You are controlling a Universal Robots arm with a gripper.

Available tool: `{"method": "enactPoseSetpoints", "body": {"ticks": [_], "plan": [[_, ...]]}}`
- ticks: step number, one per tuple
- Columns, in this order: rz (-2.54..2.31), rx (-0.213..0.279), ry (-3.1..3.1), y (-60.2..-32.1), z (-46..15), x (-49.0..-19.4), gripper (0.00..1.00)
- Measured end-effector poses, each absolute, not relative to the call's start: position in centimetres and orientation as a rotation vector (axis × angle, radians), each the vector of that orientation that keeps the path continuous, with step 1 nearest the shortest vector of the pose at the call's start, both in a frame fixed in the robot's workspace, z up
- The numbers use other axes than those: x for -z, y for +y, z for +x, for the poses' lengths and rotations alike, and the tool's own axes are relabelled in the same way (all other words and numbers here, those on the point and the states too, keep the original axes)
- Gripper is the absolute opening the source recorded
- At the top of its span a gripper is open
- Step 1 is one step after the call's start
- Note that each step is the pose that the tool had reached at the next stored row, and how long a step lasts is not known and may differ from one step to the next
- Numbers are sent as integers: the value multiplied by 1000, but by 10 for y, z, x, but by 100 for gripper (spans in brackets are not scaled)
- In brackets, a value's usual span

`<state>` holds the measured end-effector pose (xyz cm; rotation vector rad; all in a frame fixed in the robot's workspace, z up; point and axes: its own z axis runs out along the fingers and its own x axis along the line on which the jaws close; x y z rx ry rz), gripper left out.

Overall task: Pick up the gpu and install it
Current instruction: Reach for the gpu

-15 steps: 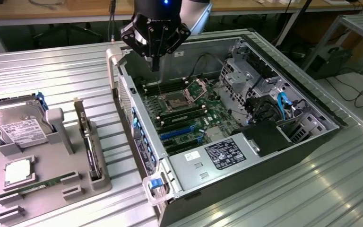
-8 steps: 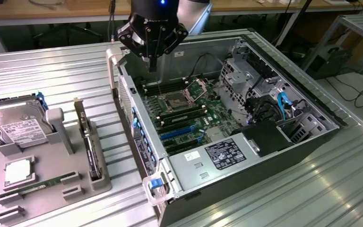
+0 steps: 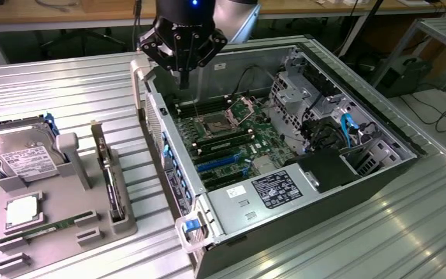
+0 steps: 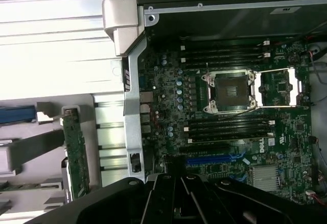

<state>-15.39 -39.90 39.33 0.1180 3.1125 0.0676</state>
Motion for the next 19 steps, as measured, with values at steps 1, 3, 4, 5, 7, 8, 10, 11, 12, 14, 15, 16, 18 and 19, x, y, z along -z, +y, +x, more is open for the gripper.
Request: {"method": "enactPoseSetpoints", "body": {"ticks": [1,3,4,5,7,8,10,11,12,14,15,16,18,19], "plan": [[118,-68,3113,-399,-155,-393,11],[118,-68,3113,-399,-156,-393,11],[118,-68,3113,-399,-158,-393,11],[118,-68,3113,-399,-158,-393,11],[118,-68,3112,-399,-160,-393,11],[118,-68,3113,-399,-161,-393,11],[118,-68,3113,-399,-163,-393,11],[118,-68,3113,-399,-163,-393,11],[118,-68,3113,-399,-164,-393,11],[118,-68,3112,-399,-166,-393,11],[118,-68,3113,-399,-167,-393,11],[118,-68,3113,-399,-168,-393,11],[118,-68,3113,-399,-170,-393,11],[118,-68,3113,-399,-170,-393,11]]}}
